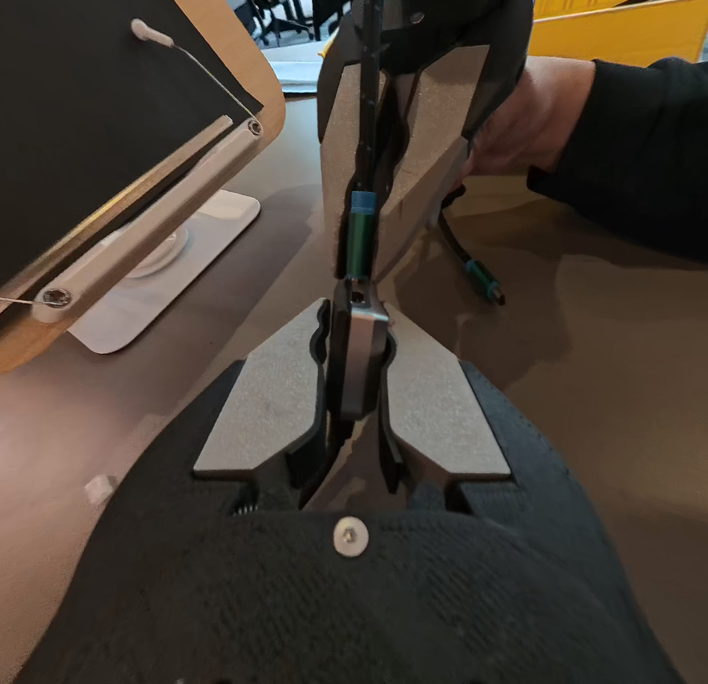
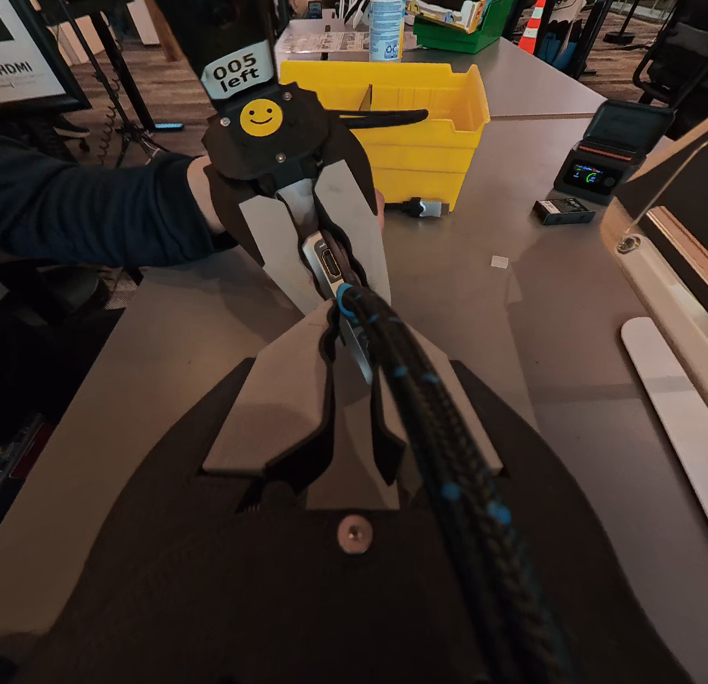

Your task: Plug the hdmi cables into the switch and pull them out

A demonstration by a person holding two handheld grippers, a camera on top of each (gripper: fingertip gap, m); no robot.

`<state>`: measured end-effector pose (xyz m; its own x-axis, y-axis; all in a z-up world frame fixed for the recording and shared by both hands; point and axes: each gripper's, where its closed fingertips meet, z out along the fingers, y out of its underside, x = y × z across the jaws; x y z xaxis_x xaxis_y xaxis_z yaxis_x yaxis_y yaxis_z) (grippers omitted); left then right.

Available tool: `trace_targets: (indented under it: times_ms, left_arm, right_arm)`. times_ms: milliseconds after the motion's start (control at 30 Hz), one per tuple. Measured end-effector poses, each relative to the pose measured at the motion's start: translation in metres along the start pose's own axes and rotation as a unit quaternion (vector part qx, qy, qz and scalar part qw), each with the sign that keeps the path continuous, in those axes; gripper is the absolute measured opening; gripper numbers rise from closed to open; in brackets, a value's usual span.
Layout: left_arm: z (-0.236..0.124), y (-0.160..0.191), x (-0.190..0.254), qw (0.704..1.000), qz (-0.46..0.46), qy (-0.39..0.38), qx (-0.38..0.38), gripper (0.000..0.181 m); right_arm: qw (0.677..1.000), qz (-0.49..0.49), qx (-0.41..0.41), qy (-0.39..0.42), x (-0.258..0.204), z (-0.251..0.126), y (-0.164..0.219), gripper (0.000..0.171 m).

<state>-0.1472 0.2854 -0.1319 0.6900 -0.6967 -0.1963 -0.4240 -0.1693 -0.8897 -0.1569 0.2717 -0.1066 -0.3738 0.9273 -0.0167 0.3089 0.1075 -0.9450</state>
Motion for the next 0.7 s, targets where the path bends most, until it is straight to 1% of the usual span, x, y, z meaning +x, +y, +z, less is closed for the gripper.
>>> trace_targets:
  times_ms: [100,200,300,367,433,467,567,700]
  left_arm:
    - [0.001,0.002,0.002,1.000,-0.007,0.014,-0.001,0.022]
    - [0.000,0.003,0.000,1.000,0.004,0.010,-0.004,0.022]
    - [0.001,0.003,-0.006,1.000,-0.001,-0.003,-0.007,0.021]
    - [0.000,-0.002,-0.013,0.999,-0.023,-0.016,0.017,0.021]
    - [-0.003,-0.012,-0.016,0.995,-0.079,0.001,0.058,0.021]
    - [-0.004,-0.012,-0.018,0.993,-0.094,0.003,0.065,0.021]
    - [-0.007,-0.016,-0.026,0.990,-0.116,-0.001,0.082,0.020]
    - [-0.012,-0.015,-0.030,0.990,-0.112,-0.011,0.079,0.021]
  right_arm:
    - [1.000,-0.012,-0.006,0.002,-0.002,0.003,0.001,0.011]
    - [1.000,-0.022,-0.004,0.010,-0.001,0.004,0.000,0.011]
    - [0.999,-0.023,0.017,0.019,0.004,0.006,-0.003,0.011]
    - [0.998,-0.011,0.054,0.021,0.009,0.005,-0.010,0.011]
    - [0.993,0.020,0.115,0.010,0.013,0.004,-0.023,0.010]
    - [0.991,0.033,0.132,0.007,0.016,0.005,-0.026,0.010]
    - [0.983,0.065,0.169,0.001,0.022,0.007,-0.034,0.010]
    - [0.977,0.095,0.193,-0.009,0.023,0.010,-0.038,0.009]
